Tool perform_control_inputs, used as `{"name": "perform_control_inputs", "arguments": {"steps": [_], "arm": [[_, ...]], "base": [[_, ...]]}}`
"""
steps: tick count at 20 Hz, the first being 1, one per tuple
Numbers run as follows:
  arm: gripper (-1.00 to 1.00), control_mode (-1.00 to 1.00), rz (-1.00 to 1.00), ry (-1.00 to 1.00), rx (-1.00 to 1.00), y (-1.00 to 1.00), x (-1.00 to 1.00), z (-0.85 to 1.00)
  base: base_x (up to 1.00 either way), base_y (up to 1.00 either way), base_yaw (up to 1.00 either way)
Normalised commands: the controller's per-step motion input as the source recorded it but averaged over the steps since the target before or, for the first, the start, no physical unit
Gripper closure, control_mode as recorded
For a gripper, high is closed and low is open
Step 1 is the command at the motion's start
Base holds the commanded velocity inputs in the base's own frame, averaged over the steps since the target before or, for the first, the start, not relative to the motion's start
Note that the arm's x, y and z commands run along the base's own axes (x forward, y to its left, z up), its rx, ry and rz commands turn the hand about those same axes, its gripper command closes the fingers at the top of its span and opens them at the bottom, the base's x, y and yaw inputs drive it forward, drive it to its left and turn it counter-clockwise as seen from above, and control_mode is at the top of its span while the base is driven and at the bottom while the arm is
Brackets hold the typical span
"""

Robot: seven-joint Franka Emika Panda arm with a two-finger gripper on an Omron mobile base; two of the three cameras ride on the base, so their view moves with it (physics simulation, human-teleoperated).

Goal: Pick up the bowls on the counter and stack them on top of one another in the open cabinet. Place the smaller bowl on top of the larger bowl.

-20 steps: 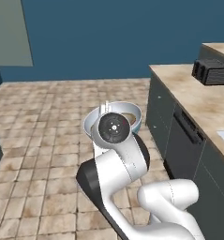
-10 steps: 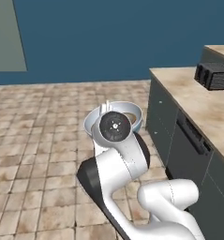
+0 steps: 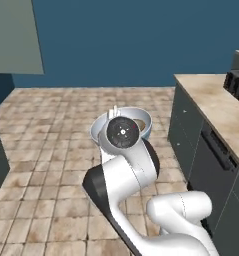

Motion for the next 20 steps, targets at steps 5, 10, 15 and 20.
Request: {"name": "perform_control_inputs", "arguments": {"steps": [5, 10, 15, 20], "arm": [[1.0, 1.0, 0.0, 0.0, 0.0, 0.0, 0.0, 0.0], [1.0, 1.0, 0.0, 0.0, 0.0, 0.0, 0.0, 0.0], [1.0, 1.0, 0.0, 0.0, 0.0, 0.0, 0.0, 0.0], [1.0, 1.0, 0.0, 0.0, 0.0, 0.0, 0.0, 0.0]], "base": [[0.36, -0.18, 0.33], [0.54, -0.28, 0.31], [0.43, -0.6, 0.3], [0.38, -0.55, 0.31]]}}
